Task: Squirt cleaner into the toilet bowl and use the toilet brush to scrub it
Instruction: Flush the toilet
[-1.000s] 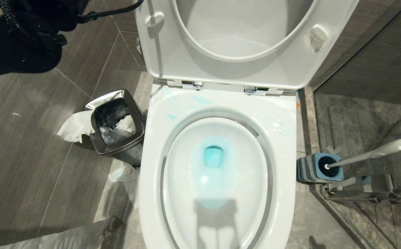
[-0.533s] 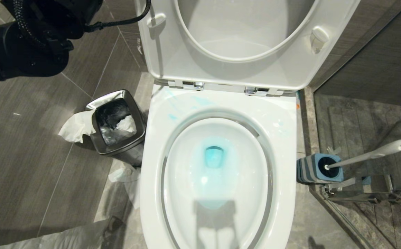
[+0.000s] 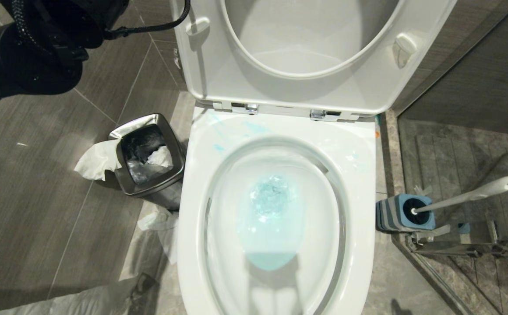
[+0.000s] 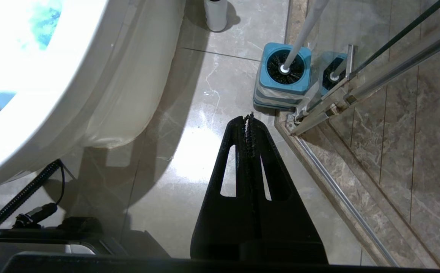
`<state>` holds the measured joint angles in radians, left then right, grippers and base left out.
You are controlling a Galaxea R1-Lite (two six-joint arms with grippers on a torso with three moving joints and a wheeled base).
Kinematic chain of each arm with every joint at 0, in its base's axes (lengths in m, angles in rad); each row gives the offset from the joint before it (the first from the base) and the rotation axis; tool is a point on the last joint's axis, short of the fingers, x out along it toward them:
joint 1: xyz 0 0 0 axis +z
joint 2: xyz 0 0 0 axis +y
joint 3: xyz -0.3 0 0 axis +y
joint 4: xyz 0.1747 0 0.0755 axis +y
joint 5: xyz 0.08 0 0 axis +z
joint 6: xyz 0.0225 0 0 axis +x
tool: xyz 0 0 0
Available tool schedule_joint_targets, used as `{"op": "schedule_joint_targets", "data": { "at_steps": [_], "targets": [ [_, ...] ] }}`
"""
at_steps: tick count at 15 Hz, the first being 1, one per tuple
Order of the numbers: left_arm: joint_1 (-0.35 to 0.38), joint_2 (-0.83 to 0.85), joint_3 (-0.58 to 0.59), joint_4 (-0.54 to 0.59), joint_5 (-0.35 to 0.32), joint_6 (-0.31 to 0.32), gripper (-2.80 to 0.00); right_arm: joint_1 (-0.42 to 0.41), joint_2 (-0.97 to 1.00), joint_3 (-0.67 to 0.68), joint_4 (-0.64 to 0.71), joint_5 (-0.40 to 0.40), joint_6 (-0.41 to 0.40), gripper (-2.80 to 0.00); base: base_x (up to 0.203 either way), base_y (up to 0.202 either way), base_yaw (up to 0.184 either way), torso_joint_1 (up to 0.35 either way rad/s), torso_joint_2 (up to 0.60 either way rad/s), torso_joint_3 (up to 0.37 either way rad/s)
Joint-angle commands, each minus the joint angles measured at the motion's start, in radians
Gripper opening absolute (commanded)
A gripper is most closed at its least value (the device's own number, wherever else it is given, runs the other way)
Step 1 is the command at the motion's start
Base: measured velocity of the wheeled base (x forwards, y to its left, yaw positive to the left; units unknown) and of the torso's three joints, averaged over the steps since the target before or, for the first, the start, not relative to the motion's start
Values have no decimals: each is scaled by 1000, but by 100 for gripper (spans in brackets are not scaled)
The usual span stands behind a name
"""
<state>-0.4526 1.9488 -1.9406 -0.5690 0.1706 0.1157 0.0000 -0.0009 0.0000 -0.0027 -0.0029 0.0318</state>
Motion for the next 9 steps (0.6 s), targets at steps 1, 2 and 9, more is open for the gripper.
{"op": "schedule_joint_targets", "data": {
  "at_steps": [1, 2, 9],
  "targets": [
    [0, 7, 0, -3, 1, 6, -280, 0, 1, 0, 0, 0, 0, -280, 0, 0, 0, 0, 0, 0],
    [0, 6, 0, -5, 0, 13, -280, 0, 1, 0, 0, 0, 0, -280, 0, 0, 0, 0, 0, 0],
    [1, -12, -1, -8, 0, 18, -280, 0, 1, 0, 0, 0, 0, -280, 0, 0, 0, 0, 0, 0]
  ]
}}
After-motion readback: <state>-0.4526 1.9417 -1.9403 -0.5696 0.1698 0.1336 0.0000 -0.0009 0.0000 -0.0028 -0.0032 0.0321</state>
